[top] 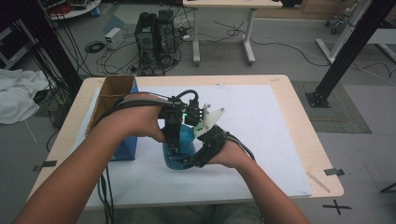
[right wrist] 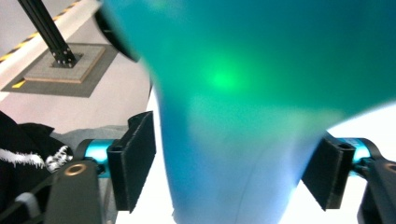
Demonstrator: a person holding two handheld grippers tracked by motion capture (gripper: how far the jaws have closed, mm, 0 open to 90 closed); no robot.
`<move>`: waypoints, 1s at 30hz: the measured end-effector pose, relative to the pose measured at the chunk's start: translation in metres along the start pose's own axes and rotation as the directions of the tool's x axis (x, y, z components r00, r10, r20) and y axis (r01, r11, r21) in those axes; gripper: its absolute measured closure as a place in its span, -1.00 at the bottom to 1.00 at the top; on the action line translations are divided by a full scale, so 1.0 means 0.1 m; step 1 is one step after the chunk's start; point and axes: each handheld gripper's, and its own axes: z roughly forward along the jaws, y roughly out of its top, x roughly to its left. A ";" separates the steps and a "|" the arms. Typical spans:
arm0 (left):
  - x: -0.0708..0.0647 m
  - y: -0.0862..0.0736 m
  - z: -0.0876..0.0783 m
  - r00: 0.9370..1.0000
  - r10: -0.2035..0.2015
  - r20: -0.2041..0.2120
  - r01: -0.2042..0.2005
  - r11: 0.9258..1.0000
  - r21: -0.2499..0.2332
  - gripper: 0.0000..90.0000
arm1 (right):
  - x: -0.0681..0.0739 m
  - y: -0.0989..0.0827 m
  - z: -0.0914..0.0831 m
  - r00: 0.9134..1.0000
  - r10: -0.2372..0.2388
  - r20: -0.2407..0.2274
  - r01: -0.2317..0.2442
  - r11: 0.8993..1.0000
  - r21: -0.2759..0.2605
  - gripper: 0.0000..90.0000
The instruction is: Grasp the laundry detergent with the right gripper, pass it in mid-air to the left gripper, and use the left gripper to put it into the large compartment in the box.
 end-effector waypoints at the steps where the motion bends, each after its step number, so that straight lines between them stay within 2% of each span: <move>1: -0.02 -0.01 0.02 0.999 -0.044 0.008 0.044 0.999 -0.032 -0.16 | 0.00 0.00 0.00 1.000 0.000 0.000 0.000 1.000 0.000 -0.48; 2: -0.02 -0.02 0.01 0.999 -0.052 0.012 0.052 0.998 -0.031 -0.16 | 0.01 0.00 -0.02 1.000 0.017 0.003 -0.017 1.000 0.009 -0.49; 3: 0.00 -0.02 -0.01 0.999 -0.035 -0.008 0.035 0.999 -0.028 -0.16 | 0.00 0.00 -0.06 1.000 0.012 0.006 -0.012 1.000 0.001 -0.50; 5: 0.00 -0.05 -0.03 0.998 -0.053 -0.017 0.053 0.998 -0.024 -0.16 | 0.01 0.00 -0.09 1.000 0.027 0.007 -0.027 1.000 0.012 -0.50; 6: -0.01 -0.06 -0.05 0.995 -0.100 0.001 0.100 0.995 -0.027 -0.16 | -0.04 -0.01 -0.12 0.999 -0.037 0.001 0.037 0.999 -0.003 -0.50; 7: 0.03 -0.07 -0.07 0.998 -0.068 0.000 0.068 0.997 -0.020 -0.16 | -0.04 -0.01 -0.14 1.000 -0.016 0.005 0.016 1.000 -0.001 -0.51; 8: 0.04 -0.08 -0.09 0.998 -0.067 -0.008 0.067 0.997 -0.025 -0.16 | -0.04 -0.01 -0.14 1.000 -0.016 0.005 0.016 1.000 -0.001 -0.51; 10: 0.06 -0.12 -0.13 0.996 -0.094 -0.002 0.094 0.995 -0.026 -0.16 | -0.04 -0.01 -0.18 1.000 -0.006 0.012 0.006 1.000 0.016 -0.52; 11: 0.07 -0.13 -0.15 0.996 -0.089 -0.010 0.088 0.996 -0.029 -0.16 | -0.05 -0.01 -0.20 1.000 -0.013 0.015 0.013 1.000 0.025 -0.54; 14: 0.10 -0.19 -0.22 0.994 -0.107 -0.012 0.107 0.994 -0.031 -0.16 | -0.06 0.00 -0.23 0.999 -0.005 0.033 0.003 0.999 0.051 -0.67; 18: 0.11 -0.26 -0.29 0.991 -0.134 -0.010 0.133 0.990 -0.038 -0.16 | -0.07 0.03 -0.29 0.999 -0.001 0.042 -0.003 0.996 0.084 -0.69; 19: 0.12 -0.28 -0.30 0.990 -0.141 -0.009 0.140 0.989 -0.039 -0.16 | -0.09 0.04 -0.30 0.999 -0.021 0.045 0.017 0.996 0.092 -0.69; 20: 0.12 -0.29 -0.32 0.990 -0.143 -0.010 0.143 0.989 -0.039 -0.16 | -0.09 0.06 -0.32 0.999 -0.007 0.041 0.003 0.994 0.107 -0.69; 24: 0.14 -0.36 -0.36 0.986 -0.164 0.000 0.164 0.985 -0.043 -0.16 | -0.12 0.11 -0.37 0.999 -0.014 0.040 0.008 0.992 0.126 -0.69; 28: 0.17 -0.46 -0.45 0.979 -0.202 0.007 0.202 0.978 -0.053 -0.16 | -0.14 0.14 -0.42 0.999 -0.019 0.032 0.013 0.986 0.168 -0.71; 30: 0.19 -0.52 -0.51 0.972 -0.233 0.022 0.234 0.970 -0.066 -0.16 | -0.16 0.15 -0.45 1.000 -0.014 0.024 0.009 0.979 0.201 -0.71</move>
